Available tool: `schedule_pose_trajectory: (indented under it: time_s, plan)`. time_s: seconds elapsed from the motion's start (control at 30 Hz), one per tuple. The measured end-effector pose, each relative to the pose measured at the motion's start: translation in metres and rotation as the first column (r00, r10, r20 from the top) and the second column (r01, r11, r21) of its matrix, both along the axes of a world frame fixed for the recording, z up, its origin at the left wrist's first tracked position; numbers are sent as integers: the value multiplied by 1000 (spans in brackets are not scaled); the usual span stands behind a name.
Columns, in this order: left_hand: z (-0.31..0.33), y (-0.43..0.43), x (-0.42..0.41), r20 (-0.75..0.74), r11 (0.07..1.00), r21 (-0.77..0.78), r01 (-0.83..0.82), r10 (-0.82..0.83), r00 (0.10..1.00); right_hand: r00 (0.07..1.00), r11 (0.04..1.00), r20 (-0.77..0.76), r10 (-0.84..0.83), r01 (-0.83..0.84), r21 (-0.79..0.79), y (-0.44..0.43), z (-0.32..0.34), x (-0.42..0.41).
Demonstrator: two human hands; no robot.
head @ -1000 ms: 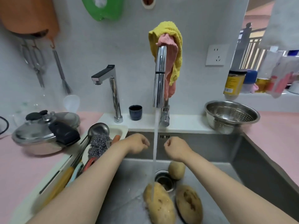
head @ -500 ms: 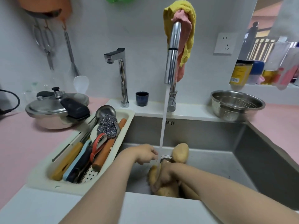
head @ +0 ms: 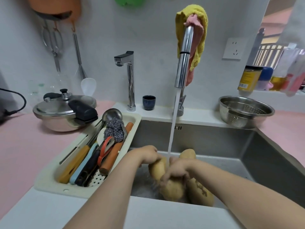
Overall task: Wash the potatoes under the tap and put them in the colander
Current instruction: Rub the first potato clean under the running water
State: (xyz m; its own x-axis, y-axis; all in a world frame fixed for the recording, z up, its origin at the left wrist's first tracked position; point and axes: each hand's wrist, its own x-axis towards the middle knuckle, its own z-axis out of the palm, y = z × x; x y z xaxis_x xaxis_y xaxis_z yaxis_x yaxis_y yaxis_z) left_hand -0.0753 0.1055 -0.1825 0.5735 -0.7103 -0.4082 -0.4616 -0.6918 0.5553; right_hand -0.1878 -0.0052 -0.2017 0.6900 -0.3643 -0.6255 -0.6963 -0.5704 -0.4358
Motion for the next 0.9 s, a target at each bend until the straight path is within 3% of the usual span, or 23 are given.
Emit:
schedule_pose_trajectory:
  time_s: [0.07, 0.17, 0.3, 0.47, 0.57, 0.7, 0.9]
  plan:
    - [4, 2, 0, -101, 996, -66, -65, 58, 993, 975, 980, 174, -139, 111, 165, -8, 13, -1]
    - [12, 2, -5, -412, 929, -295, -222, 86, 907, 888, 917, 348, -300, 167, 363, -18, 19, 0]
    - [13, 0, -10, -547, 840, -403, -363, 97, 831, 782, 857, 464, -416, 165, 489, -10, 22, -3]
    - [16, -3, -20, -556, 775, -482, -409, 89, 826, 691, 872, 559, -458, 228, 433, 6, 23, -4]
    - [17, -4, -23, -515, 790, -479, -382, 99, 851, 661, 857, 558, -502, 296, 421, 7, 21, -4]
    - [15, -2, -24, -526, 839, -415, -352, 94, 845, 660, 800, 479, -579, 347, 490, 5, 17, -9]
    - [7, -11, -26, -432, 820, -457, -343, 133, 892, 700, 702, 335, -631, 331, 630, -1, 27, -16]
